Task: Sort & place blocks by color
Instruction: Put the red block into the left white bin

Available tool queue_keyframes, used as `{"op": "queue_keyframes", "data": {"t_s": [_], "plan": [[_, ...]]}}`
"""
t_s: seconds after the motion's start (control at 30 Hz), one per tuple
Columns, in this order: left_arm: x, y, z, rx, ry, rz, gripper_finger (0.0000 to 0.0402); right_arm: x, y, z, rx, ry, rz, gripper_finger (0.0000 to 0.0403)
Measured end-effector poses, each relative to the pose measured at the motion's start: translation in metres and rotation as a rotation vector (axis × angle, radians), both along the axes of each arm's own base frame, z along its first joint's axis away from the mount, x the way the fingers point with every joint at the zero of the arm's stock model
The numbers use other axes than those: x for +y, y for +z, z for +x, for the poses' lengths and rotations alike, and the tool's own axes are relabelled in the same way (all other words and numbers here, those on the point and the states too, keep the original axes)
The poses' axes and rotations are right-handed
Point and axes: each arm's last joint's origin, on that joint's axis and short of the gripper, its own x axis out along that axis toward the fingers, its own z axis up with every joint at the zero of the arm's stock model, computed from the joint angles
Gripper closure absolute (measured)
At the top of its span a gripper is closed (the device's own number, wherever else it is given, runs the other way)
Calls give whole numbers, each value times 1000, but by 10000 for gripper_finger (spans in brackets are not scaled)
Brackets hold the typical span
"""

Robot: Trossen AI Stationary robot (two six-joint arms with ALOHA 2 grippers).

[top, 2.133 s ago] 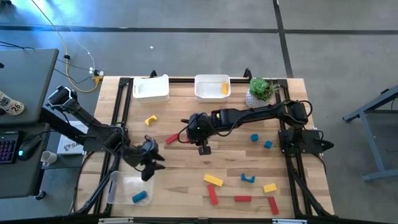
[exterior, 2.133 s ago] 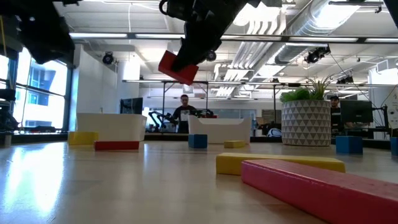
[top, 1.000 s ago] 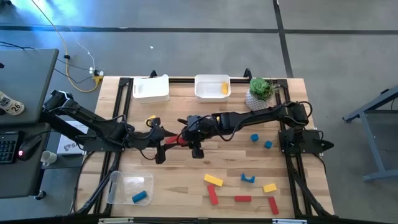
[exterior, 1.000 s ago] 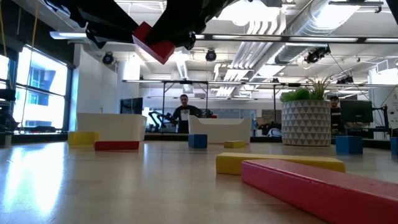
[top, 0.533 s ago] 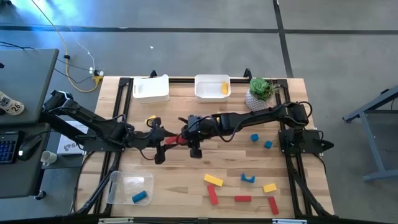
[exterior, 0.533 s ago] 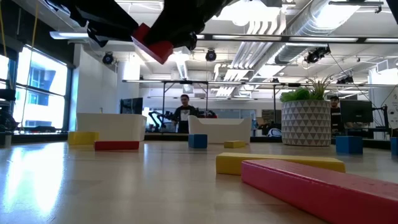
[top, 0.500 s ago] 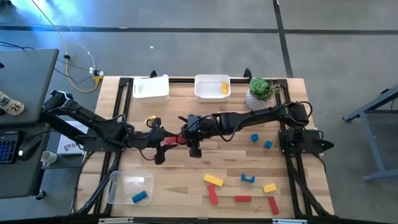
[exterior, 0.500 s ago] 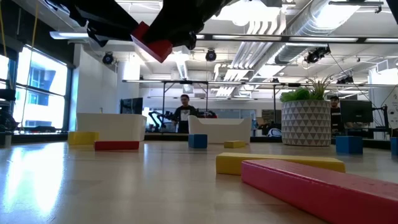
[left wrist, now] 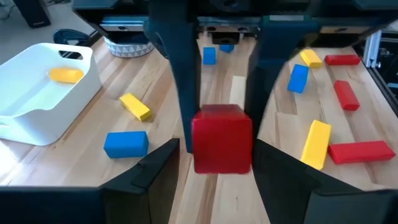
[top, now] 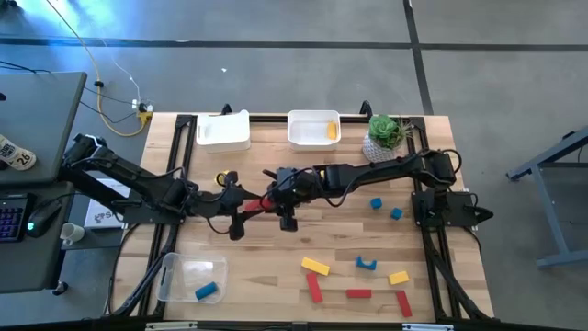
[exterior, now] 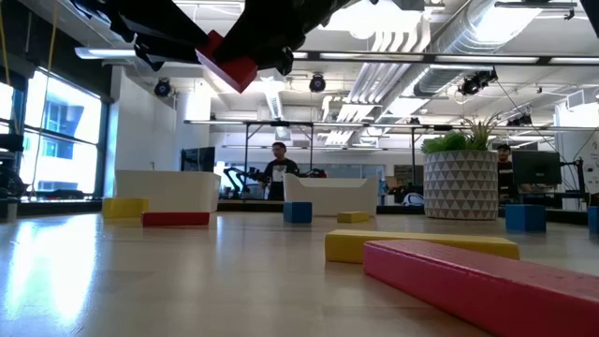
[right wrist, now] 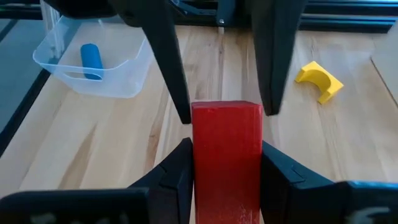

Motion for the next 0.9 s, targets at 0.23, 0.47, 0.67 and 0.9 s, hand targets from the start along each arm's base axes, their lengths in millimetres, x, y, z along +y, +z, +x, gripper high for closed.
{"op": "queue_keyframes", "data": {"t_s": [0.23,0.47,0.67,0.9], "plan": [[4,0,2,5,-37,-37,218,0,1,1,-15,0,-23,295],[9,1,3,-7,0,-31,221,0,1,1,-23,-7,-28,295],[11,1,3,-1,-20,-37,271,0,1,1,-21,-6,-29,295],[11,1,4,1,-28,-24,298,0,1,1,-18,-4,-29,261]]}}
